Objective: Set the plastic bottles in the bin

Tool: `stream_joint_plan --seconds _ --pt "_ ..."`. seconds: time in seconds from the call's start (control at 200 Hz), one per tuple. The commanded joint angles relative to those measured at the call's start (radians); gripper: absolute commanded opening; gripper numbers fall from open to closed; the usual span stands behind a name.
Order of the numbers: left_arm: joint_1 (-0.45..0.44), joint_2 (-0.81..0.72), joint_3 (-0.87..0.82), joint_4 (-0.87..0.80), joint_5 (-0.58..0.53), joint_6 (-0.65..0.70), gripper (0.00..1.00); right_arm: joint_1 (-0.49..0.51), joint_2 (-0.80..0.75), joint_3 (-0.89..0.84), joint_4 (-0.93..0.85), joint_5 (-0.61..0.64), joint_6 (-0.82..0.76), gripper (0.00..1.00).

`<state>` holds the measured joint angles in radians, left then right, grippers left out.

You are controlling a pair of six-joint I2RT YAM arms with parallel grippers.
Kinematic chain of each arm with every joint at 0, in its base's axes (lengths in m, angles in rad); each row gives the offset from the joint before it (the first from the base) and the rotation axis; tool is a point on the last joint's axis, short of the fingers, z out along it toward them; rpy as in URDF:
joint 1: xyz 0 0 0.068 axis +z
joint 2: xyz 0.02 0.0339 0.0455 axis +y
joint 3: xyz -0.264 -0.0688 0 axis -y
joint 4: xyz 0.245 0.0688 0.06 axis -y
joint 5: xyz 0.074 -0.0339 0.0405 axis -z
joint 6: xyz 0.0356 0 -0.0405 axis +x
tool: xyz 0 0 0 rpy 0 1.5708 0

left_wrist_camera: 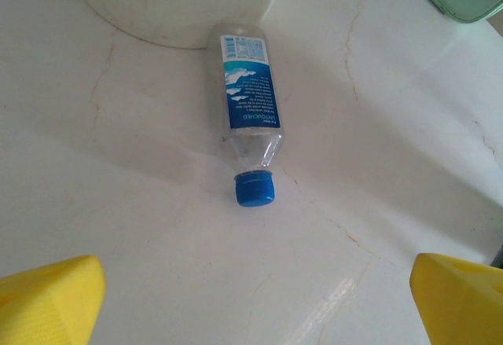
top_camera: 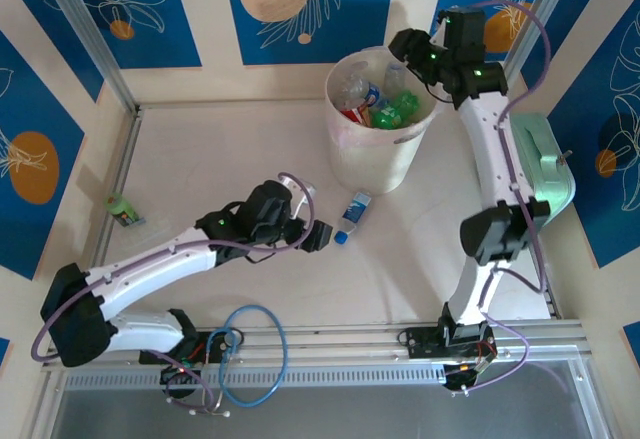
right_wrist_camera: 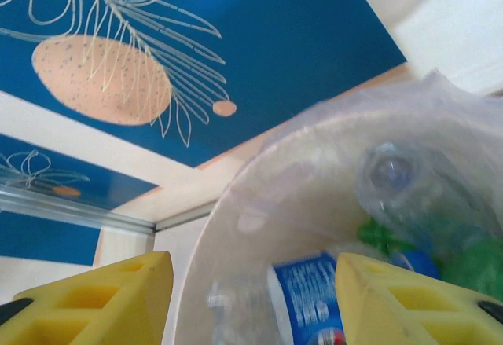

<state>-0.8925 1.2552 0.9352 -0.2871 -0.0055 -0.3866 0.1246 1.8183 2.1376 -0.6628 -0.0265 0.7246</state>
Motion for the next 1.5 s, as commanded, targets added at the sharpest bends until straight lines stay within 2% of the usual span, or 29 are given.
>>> stream_joint_plan --seconds 0.0,0.22,0.295,0.48,0.585,0.67,0.83,1.145,1.276,1.496 --pt "0.004 0.049 0.053 0.011 -0.005 0.021 0.97 0.009 -0.221 -0.143 0.057 -0.012 -0.038 0.57" --pt "0.004 0.190 0.115 0.015 0.079 0.078 0.94 0.032 -0.629 -0.560 0.056 -0.017 -0.056 0.57" --pt "0.004 0.260 0.159 -0.003 0.107 0.106 0.90 0.038 -0.750 -0.653 0.005 -0.003 -0.049 0.57" --pt "0.002 0.414 0.251 -0.030 0.096 0.173 0.82 0.068 -1.003 -0.850 -0.091 0.016 0.011 0.57" --pt "0.003 0.494 0.307 -0.063 0.124 0.195 0.72 0.077 -1.102 -0.926 -0.143 0.038 0.037 0.58" --pt "0.003 0.541 0.329 -0.057 0.133 0.195 0.74 0.076 -1.140 -0.964 -0.177 0.036 0.042 0.57" --pt "0.001 0.616 0.383 -0.047 0.122 0.205 0.86 0.076 -1.176 -0.992 -0.219 0.033 0.047 0.58" --pt "0.000 0.756 0.507 -0.067 0.086 0.207 0.88 0.077 -1.212 -0.971 -0.277 0.033 0.051 0.62" --pt "0.000 0.798 0.537 -0.081 0.072 0.215 0.87 0.077 -1.227 -0.959 -0.296 0.036 0.058 0.64" --pt "0.000 0.813 0.545 -0.096 0.065 0.227 0.74 0.077 -1.226 -0.925 -0.317 0.053 0.050 0.65"
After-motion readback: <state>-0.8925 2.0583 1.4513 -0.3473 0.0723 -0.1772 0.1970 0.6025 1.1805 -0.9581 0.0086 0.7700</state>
